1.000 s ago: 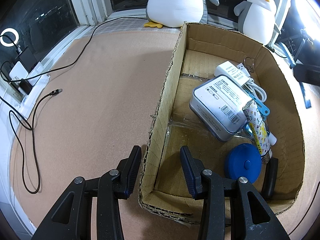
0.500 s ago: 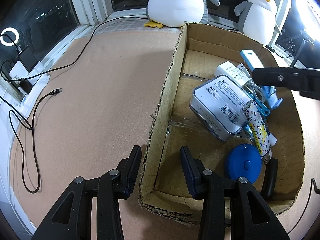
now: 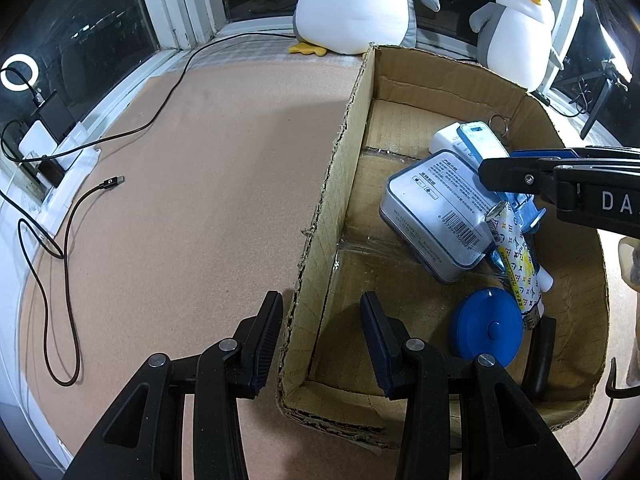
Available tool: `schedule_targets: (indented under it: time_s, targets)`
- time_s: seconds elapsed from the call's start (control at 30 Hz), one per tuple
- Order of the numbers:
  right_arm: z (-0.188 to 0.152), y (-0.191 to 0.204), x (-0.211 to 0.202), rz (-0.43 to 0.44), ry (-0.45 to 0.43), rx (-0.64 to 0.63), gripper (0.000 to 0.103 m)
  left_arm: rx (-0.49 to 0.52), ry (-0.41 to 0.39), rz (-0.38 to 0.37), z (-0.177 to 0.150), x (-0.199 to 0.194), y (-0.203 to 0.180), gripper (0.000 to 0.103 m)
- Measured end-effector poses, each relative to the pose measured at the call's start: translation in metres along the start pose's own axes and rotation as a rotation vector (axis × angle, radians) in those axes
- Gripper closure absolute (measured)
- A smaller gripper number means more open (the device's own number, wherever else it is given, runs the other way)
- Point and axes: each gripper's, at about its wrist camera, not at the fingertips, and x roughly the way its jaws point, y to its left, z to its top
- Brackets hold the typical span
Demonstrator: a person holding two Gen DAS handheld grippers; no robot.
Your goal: Organize rigid objects
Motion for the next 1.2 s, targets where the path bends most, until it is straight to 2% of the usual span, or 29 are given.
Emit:
schedule_targets:
  time_s: [0.07,0.57,1.0,1.2]
  targets:
    - [0.0,0.0,-0.003,-0.007,-0.008,0.002,0.055,-0.001,0.0,0.0,0.0,0.0,0.0,0.059]
    - [-0.014,-0.005,-0.022,-0.014,-0.01,-0.001,0.051,-0.002,0.003,-0.001,-0.001,0.0,0.001,0.059]
    - [-0.042,-0.014,-0.064,-0.031,-0.068,0.013,0.043,0.006,0.013,0.009,0.001,-0.002,0.001,0.054]
    - [-0.052,-0.02,-0.088,-0.027,-0.114,0.057,0.043,0.007,-0.021,0.025,0.004,-0.014,0.002,0.054]
